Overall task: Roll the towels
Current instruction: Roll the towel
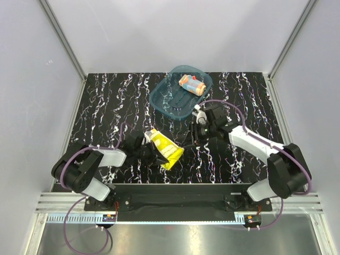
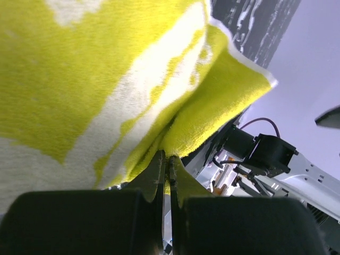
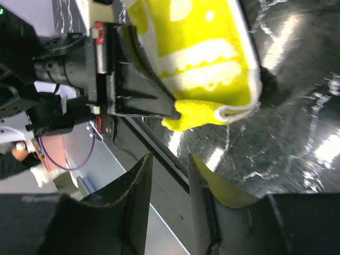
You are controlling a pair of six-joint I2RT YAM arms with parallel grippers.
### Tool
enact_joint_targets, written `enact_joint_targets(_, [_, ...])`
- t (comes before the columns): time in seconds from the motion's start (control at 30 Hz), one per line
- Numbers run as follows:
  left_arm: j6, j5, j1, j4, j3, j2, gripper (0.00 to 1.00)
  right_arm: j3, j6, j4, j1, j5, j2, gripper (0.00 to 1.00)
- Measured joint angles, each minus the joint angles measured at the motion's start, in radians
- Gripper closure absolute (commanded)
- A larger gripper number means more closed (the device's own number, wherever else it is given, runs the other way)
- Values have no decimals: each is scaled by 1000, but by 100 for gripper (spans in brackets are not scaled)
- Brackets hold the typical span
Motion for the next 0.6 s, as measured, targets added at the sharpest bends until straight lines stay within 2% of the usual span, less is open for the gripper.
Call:
enact_joint_targets(0.23, [15,10,17,-32,11,43,100,0,2,85,88,-44,122,61])
enact_joint_targets(0.6, [63,36,26,-77,65,90,100,29,8,177,91,-90,292,64])
